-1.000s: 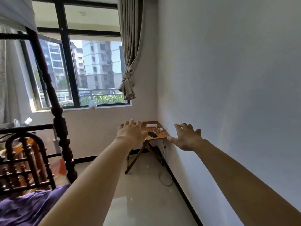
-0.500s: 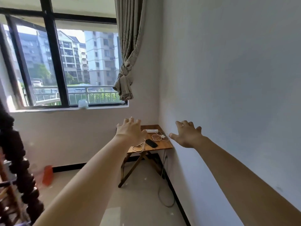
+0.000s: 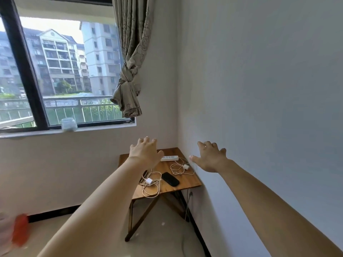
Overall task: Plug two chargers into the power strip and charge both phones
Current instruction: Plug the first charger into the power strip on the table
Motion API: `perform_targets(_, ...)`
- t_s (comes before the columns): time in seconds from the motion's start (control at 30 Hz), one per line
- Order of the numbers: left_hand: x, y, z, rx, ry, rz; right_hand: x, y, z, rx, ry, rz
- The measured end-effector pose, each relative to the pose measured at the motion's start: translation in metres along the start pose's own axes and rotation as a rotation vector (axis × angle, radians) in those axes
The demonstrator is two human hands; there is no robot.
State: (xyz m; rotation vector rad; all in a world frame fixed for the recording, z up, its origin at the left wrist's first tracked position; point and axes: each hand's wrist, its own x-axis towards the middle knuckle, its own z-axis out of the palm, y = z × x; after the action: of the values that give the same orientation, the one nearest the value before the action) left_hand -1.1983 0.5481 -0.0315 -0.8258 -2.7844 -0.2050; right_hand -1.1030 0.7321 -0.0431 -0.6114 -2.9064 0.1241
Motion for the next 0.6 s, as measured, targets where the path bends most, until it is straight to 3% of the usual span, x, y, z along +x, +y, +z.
perform_targets(0.6, 0.348, -0.022, 0.161, -0.056, -0.123, -0.012, 0.360, 0.046, 0.108, -0.032, -0.118, 0.013)
